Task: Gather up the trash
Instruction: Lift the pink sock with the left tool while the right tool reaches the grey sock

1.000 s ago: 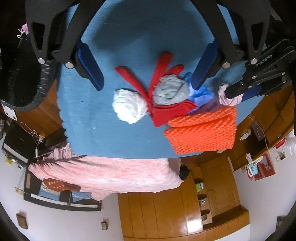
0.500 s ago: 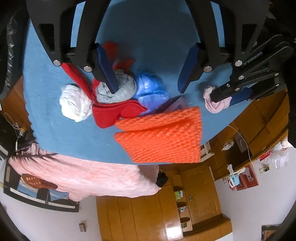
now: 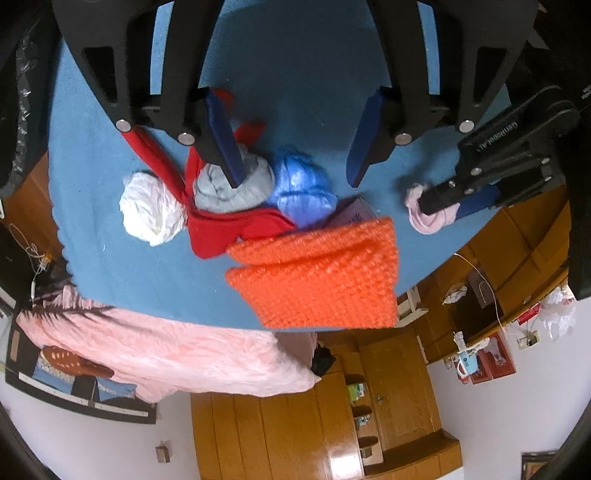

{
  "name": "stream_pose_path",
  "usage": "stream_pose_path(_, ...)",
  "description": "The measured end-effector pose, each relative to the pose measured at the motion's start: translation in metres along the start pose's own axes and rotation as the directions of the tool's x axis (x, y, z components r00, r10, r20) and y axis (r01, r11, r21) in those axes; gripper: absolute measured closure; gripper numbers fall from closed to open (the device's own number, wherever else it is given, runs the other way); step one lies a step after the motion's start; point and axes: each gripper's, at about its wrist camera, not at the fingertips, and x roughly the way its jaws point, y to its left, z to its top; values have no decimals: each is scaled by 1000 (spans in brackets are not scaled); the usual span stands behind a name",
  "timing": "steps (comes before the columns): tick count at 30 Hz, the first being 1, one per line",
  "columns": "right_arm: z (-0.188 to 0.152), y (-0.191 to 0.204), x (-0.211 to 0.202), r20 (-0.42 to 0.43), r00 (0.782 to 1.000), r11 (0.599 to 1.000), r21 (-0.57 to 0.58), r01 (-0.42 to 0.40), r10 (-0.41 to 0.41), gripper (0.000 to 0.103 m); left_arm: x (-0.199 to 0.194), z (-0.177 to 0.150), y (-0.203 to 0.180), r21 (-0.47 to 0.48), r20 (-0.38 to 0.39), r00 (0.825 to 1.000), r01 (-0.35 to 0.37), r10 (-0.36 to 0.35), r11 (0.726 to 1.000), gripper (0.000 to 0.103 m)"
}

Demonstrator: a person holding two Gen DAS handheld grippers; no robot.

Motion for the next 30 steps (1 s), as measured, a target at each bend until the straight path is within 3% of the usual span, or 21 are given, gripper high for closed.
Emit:
stream_pose_path(11,1,-24,-5,12,998,996,67,56,-57,46,-2,1,-3,10,8,1000,21,-21,1000,66)
stream_pose_path(21,5,-27,22,-33,997,996,52,67,-65,44,-1,4,-15,30,5,999,34,-34,999,66)
stream_pose_path(24,6,-32,23,-36,998,996,71,49,-46,61,-2,5,-16,32,5,999,33,-33,999,66)
stream_pose_path(30,3,-38,6,-26,999,999,48,25,-24,64,-7,6,-23,46,13,999,38,-39,998,66)
